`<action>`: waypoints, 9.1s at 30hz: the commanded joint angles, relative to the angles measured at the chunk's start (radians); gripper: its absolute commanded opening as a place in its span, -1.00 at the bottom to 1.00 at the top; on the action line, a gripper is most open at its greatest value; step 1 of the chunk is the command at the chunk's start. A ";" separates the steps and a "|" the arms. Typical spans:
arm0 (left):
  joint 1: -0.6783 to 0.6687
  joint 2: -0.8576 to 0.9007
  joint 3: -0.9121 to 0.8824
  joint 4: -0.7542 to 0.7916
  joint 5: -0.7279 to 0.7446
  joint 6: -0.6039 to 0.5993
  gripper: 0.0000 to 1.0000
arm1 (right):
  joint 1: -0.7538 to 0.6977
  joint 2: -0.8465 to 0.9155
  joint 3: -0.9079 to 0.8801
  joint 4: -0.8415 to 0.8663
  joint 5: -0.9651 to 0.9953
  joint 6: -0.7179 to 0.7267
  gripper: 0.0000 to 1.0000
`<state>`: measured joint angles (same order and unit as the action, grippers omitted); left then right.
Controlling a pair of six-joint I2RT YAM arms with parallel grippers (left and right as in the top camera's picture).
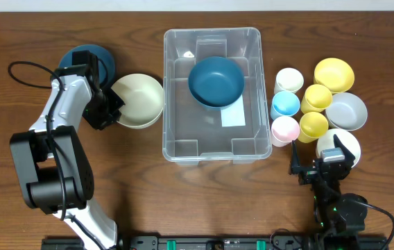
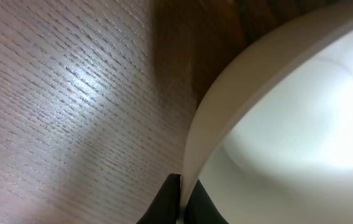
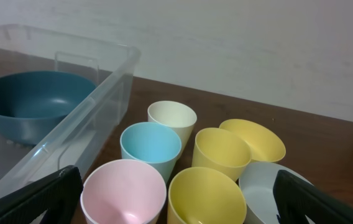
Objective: Pack container
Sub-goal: 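Move the left gripper back and grasp the cream bowl rim, then lift the cream bowl and place it onto the teal bowl, then return the left gripper and grasp the remaining teal bowl rim, then carry the teal bowl over the container and drop it on the stack, then press the stacked bowls down with the left gripper, then withdraw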
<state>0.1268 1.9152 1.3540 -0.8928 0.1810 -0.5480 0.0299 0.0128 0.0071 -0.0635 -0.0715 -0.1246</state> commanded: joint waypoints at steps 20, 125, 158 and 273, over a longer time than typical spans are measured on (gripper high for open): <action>-0.002 -0.251 -0.002 -0.188 -0.172 0.056 -0.88 | -0.005 -0.001 -0.002 -0.004 -0.004 -0.007 0.99; 0.072 -0.313 0.030 0.217 -0.198 -0.044 0.62 | -0.005 -0.001 -0.002 -0.004 -0.004 -0.007 0.99; 0.204 0.043 0.030 0.369 0.019 -0.169 0.52 | -0.005 -0.001 -0.002 -0.004 -0.004 -0.007 0.99; -0.785 -0.091 0.018 0.258 -0.205 0.058 -0.88 | -0.005 -0.001 -0.002 -0.004 -0.004 -0.007 0.99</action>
<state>-0.6582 1.8133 1.3693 -0.6502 0.0029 -0.4961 0.0299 0.0128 0.0071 -0.0639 -0.0715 -0.1246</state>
